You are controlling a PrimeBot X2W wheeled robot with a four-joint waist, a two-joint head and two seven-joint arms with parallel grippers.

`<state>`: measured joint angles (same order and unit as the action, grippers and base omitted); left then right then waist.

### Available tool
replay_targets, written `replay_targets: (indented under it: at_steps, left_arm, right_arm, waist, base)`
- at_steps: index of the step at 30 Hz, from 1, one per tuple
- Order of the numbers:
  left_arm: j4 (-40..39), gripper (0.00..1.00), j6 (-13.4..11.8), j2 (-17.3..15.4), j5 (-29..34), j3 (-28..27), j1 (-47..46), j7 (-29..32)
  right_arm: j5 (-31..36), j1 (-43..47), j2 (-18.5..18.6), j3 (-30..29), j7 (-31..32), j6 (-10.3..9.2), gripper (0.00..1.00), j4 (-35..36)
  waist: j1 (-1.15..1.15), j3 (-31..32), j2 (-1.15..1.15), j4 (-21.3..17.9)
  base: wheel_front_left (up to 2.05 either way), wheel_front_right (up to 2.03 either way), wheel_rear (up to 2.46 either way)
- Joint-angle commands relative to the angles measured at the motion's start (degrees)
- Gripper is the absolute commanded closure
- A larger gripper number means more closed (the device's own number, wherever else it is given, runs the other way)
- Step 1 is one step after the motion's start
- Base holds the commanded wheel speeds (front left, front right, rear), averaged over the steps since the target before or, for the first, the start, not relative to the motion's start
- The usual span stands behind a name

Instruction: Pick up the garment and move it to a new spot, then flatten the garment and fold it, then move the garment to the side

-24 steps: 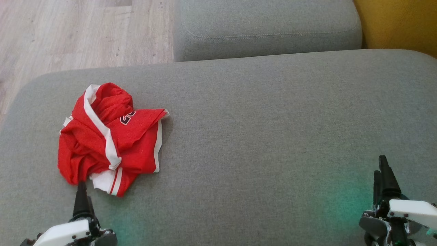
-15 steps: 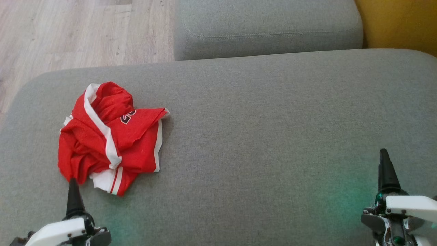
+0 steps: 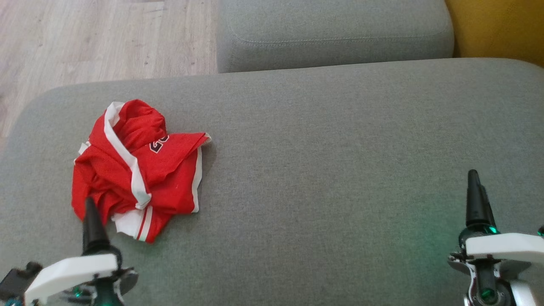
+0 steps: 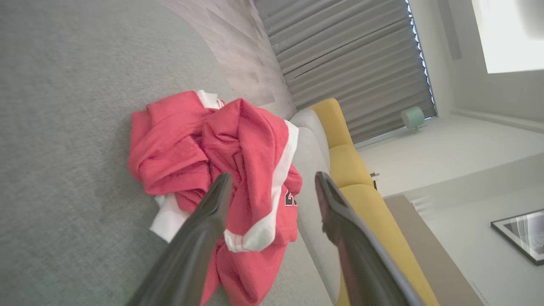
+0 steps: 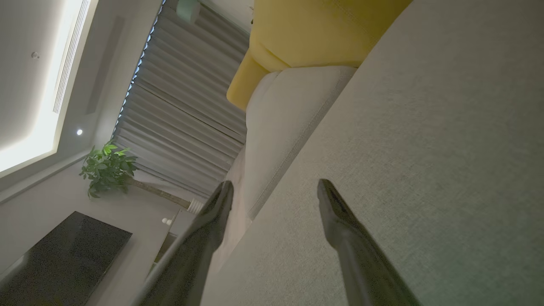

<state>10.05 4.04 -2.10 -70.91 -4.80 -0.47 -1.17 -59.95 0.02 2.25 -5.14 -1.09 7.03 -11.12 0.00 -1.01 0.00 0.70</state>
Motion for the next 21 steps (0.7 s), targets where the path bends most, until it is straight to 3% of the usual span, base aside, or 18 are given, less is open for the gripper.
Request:
replay_targets:
  at_steps: [1,6,21]
  left_arm:
    - [-2.7,0.0,-0.4,-0.4,2.1,0.1,-2.6,-0.5]
    - [-4.2,0.0,-1.9,-0.5,9.0,2.6,-2.5,-1.4]
    - [-4.7,0.0,-3.1,-1.7,31.0,10.8,-3.7,-4.1]
  right_arm:
    - [2.2,-2.8,0.3,0.9,-0.7,0.17,0.0,2.7]
    - [8.5,-2.8,0.4,2.1,-1.5,0.19,0.0,4.5]
    - [25.0,-2.3,0.4,4.8,-4.3,0.25,0.0,5.4]
  waist:
    - [0.0,0.0,0.0,0.0]
    - [0.0,0.0,0.0,0.0]
    - [0.0,-0.5,0.0,0.6]
  base:
    - [0.0,0.0,0.0]
    - [0.0,0.0,0.0]
    - [0.0,0.0,0.0]
